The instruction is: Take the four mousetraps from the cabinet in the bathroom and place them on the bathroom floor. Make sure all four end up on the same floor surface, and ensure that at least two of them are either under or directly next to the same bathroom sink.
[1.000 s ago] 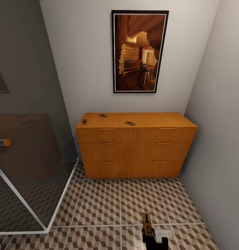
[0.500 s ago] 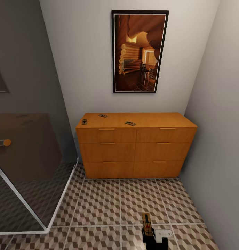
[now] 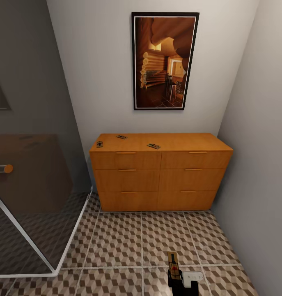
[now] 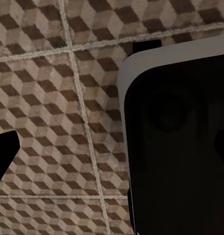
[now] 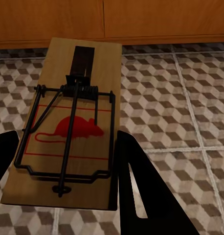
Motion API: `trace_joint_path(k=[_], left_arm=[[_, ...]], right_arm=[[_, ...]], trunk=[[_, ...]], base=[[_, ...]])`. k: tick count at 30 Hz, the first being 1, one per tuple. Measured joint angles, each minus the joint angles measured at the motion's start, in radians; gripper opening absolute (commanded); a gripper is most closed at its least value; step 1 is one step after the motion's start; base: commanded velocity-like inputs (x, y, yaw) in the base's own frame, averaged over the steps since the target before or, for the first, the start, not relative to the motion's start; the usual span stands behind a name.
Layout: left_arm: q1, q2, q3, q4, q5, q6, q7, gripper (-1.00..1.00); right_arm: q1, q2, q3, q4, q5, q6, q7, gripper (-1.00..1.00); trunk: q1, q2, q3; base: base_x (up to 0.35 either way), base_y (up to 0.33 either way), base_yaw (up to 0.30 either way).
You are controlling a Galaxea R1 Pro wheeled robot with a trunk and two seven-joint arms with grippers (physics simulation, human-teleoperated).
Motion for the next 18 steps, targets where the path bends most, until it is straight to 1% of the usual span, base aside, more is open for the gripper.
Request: trace_joint_path(k=[18], left_arm=[[0.0,0.0,0.0,0.0,0.0,0.0,0.0,1.0]], right_arm=[[0.0,0.0,0.0,0.0,0.0,0.0,0.0,-1.0]], trunk=[[0.0,0.0,0.0]], base=[[0.0,0.0,0.0]])
